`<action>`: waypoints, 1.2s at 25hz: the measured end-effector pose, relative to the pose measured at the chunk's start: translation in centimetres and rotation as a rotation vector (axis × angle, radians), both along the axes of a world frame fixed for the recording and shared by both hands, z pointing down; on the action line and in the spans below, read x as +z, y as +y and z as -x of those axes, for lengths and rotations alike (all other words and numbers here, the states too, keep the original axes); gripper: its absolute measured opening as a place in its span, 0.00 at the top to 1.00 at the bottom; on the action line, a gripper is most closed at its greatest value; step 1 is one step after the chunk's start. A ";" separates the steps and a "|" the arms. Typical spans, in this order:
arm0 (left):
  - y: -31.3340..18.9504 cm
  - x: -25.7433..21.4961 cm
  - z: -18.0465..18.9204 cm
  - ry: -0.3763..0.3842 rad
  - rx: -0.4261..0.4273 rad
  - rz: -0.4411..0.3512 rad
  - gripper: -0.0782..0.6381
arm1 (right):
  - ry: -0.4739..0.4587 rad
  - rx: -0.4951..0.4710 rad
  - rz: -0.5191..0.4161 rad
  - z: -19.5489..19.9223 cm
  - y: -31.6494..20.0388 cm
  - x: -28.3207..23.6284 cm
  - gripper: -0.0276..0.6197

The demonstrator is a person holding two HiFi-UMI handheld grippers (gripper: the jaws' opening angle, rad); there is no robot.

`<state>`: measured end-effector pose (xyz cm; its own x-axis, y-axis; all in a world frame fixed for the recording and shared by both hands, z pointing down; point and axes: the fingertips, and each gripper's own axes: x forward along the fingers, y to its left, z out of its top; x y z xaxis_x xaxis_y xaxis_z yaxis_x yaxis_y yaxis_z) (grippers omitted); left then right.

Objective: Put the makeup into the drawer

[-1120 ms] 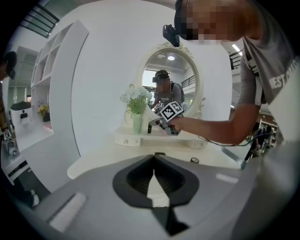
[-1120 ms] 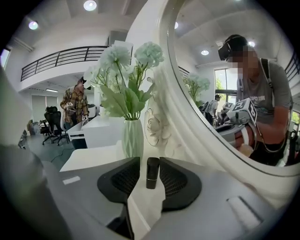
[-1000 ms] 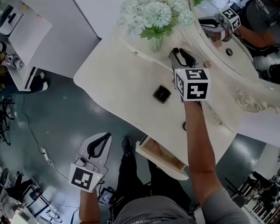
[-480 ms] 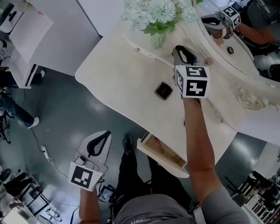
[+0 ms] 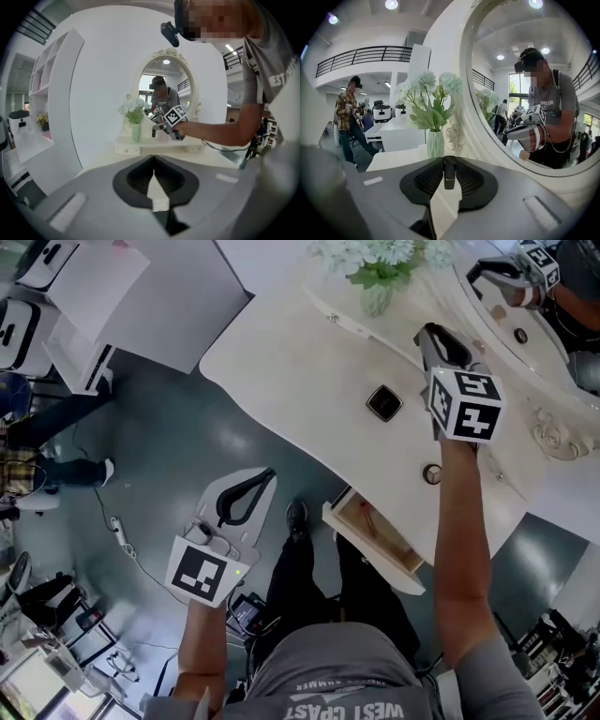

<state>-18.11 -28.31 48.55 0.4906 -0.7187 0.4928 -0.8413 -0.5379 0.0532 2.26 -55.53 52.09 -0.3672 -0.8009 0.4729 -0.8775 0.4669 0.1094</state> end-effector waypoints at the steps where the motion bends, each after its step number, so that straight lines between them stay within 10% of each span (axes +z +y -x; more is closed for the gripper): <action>1: 0.1 -0.6 0.0 0.001 -0.001 -0.006 0.89 | -0.001 -0.002 0.002 -0.1 0.5 -0.4 0.82; 30: 4.3 -13.6 -0.2 0.007 0.101 -0.241 0.89 | -0.009 -0.035 -0.028 -2.4 18.1 -11.0 0.82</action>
<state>-17.88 -23.97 34.97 0.5685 -0.7621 0.3099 -0.7829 -0.6169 -0.0809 4.64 -37.40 41.13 -0.3999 -0.8003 0.4467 -0.8615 0.4946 0.1148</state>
